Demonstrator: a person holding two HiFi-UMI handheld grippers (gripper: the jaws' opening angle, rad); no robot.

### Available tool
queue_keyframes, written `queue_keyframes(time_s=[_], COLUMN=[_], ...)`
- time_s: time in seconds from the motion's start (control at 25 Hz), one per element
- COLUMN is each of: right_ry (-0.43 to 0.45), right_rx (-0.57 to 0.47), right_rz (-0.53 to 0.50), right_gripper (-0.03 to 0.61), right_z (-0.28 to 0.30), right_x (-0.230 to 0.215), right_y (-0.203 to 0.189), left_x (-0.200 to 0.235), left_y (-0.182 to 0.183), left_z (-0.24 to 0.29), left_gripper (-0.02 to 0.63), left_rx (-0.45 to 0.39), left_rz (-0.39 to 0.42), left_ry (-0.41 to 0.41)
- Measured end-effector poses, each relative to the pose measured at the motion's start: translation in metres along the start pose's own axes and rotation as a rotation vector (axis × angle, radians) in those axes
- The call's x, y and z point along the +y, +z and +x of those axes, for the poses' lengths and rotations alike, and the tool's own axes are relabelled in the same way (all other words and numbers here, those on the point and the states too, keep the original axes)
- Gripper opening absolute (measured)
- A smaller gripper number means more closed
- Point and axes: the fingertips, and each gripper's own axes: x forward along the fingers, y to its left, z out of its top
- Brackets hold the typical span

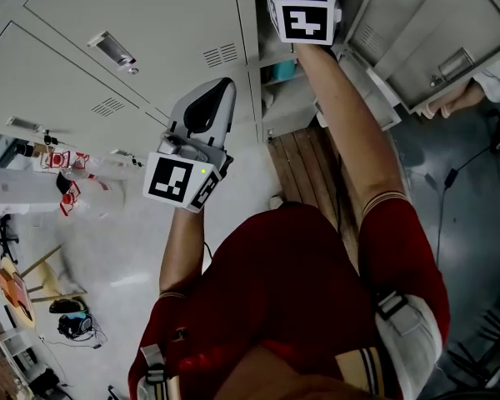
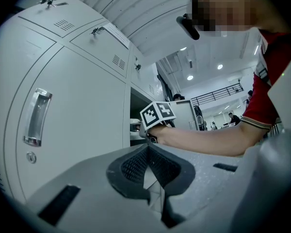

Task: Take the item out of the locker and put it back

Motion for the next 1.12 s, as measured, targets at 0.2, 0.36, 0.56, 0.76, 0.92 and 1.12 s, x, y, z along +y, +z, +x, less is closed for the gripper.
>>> queue_keyframes(time_s=[0.2,0.36,0.56,0.76,0.92,1.12], right_ry=[-0.045,-0.060,-0.074,-0.083,-0.098,-0.126], right_rx=[-0.020,-0.016,-0.018,-0.029,-0.030,-0.022], right_rz=[0.000,0.008,0.005,0.013,0.016,0.018], right_gripper=[0.379,0.379,0.379,0.377,0.377,0.376], right_z=[0.008,0.013,0.012,0.003,-0.005,-0.012], right_x=[-0.002,-0.005,-0.009,-0.021,-0.033,-0.050], right_y=[0.004,0.001,0.002,0.000,-0.003,-0.007], left_x=[0.002,0.003,-0.002,-0.008,-0.013,-0.020], left_y=[-0.002,-0.004,-0.007,-0.011,-0.014,-0.016], left_z=[0.000,0.001,0.006,0.010,0.014,0.018], left_gripper=[0.006,0.006,0.006,0.006,0.006,0.006], left_rx=[0.011,0.022,0.029,0.035,0.037,0.040], left_rz=[0.004,0.003,0.005,0.001,-0.001,-0.003], left_ry=[0.010,0.009,-0.008,-0.027,-0.047,-0.065])
